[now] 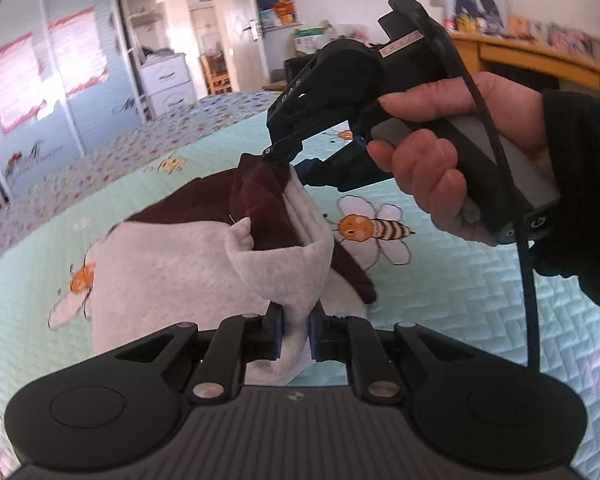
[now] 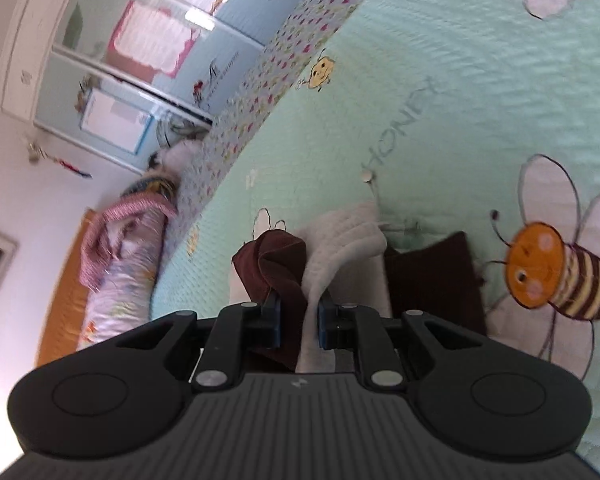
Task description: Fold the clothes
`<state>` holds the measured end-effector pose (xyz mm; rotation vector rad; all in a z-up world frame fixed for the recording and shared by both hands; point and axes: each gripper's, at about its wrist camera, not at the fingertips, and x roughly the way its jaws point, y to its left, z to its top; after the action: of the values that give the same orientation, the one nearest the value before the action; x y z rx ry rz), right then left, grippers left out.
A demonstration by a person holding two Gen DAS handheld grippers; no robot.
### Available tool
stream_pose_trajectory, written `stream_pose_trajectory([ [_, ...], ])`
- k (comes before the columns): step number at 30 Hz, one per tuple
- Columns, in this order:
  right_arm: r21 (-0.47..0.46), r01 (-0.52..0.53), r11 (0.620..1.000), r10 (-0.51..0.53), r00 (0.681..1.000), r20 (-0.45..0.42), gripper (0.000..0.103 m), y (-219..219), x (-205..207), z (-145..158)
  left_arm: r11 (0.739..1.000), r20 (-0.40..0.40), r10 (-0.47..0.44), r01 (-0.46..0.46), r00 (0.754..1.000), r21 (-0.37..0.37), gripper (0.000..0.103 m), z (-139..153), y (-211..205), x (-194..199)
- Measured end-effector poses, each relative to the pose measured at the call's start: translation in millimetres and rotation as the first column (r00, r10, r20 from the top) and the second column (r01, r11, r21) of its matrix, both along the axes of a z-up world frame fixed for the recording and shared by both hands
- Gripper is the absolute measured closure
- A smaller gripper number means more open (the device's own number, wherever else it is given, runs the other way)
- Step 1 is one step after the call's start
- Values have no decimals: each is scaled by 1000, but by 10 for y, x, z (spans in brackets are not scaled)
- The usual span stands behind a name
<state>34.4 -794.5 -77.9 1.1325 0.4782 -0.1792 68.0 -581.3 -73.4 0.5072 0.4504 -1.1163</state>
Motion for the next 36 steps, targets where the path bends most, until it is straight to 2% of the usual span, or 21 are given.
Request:
stream_pose_trajectory([
  [3, 20, 33, 999, -34, 999, 38, 85, -66, -157, -60, 999, 43, -26, 24, 999, 48, 91, -66, -91, -34],
  [6, 25, 43, 999, -43, 999, 1, 85, -162, -173, -274, 990, 62, -47, 39, 997, 135, 89, -261, -237, -20],
  [8, 57, 58, 997, -56, 998, -26, 82, -206, -164, -465, 987, 69, -53, 42, 996, 155, 83, -325, -256, -18],
  [10, 92, 72, 993, -71, 997, -16, 69, -224, -204, -580, 988, 78, -55, 42, 995, 151, 77, -335, -231, -28],
  [11, 102, 79, 992, -79, 997, -1, 67, -227, -242, -605, 988, 83, -55, 42, 995, 149, 74, -340, -219, -33],
  [12, 110, 85, 990, -88, 996, 17, 61, -233, -288, -610, 988, 88, -56, 42, 995, 147, 65, -345, -207, -38],
  [13, 107, 98, 989, -101, 994, 28, 60, -233, -341, -588, 988, 87, -57, 44, 995, 145, 57, -343, -188, -41],
  [14, 88, 115, 989, -119, 992, 33, 59, -228, -409, -525, 989, 77, -58, 47, 995, 143, 55, -327, -155, -38],
  [18, -113, 123, 986, -111, 988, 106, 59, -58, -602, -17, 993, 28, -50, 47, 998, 110, 52, -250, -1, -47],
  [20, -227, 83, 970, -56, 991, 123, 59, 97, -585, 257, 996, 10, -31, 30, 999, 86, 52, -206, 86, -35],
  [22, -274, 25, 961, 17, 989, 148, 59, 222, -538, 400, 997, 11, -16, 15, 1000, 74, 50, -182, 165, -32],
  [28, -306, 7, 952, -14, 1000, -18, 59, 250, -156, 225, 996, 25, 44, -45, 999, 78, 50, -176, 280, 41],
  [32, -337, -1, 942, -54, 986, -155, 60, 224, 126, -34, 995, 21, 61, -62, 998, 84, 49, -231, 255, 129],
  [35, -363, -38, 931, -47, 974, -223, 75, 228, 270, -142, 995, 23, 58, -59, 998, 79, 48, -259, 197, 148],
  [36, -378, -52, 924, -40, 972, -232, 84, 236, 312, -135, 995, 23, 58, -60, 998, 77, 48, -262, 191, 147],
])
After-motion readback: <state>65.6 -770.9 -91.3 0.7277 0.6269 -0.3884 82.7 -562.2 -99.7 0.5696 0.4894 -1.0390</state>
